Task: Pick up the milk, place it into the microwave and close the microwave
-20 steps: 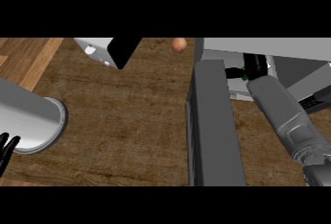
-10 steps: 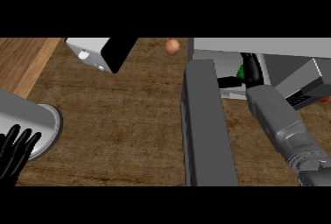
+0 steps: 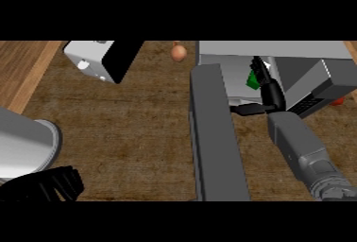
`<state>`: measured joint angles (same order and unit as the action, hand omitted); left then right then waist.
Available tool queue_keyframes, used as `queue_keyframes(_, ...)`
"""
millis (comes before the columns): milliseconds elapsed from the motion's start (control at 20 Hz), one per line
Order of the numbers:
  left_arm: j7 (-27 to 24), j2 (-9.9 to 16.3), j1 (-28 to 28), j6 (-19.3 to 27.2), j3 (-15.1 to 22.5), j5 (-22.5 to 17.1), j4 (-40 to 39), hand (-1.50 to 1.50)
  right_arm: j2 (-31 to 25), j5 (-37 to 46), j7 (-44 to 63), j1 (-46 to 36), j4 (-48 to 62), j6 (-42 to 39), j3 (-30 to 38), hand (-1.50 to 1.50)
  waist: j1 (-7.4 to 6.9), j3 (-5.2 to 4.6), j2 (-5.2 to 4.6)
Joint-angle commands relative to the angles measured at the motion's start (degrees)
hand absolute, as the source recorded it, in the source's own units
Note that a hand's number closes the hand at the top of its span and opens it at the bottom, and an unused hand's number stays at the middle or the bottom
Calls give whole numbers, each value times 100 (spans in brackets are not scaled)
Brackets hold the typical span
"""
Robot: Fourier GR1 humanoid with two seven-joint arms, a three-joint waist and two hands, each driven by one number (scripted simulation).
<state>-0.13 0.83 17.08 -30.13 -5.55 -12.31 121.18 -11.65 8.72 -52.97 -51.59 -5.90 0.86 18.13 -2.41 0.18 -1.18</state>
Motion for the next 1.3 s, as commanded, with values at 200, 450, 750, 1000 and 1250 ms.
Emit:
queue_keyframes(200,209,-81,-36,499,896,389,-114,150,174,-137,-348,832,-400,-687,-49,-150,189,-16,106)
queue_keyframes(450,498,-74,-306,507,1083,449,-192,150,74,-72,-253,1455,-957,-987,-327,-150,274,-22,141)
queue_keyframes(750,351,-82,-760,893,1902,1115,-649,150,110,-251,-512,2438,-1508,-1113,-356,-150,308,-23,142)
queue_keyframes(1000,209,-83,-1643,1860,2725,1658,-1511,150,-171,-294,-400,3210,-2287,-1474,-537,-150,413,-28,153)
queue_keyframes(1250,-448,-83,-2422,1864,2954,1882,-2934,150,-32,-450,-374,3804,-3162,-1506,-685,-150,429,-29,132)
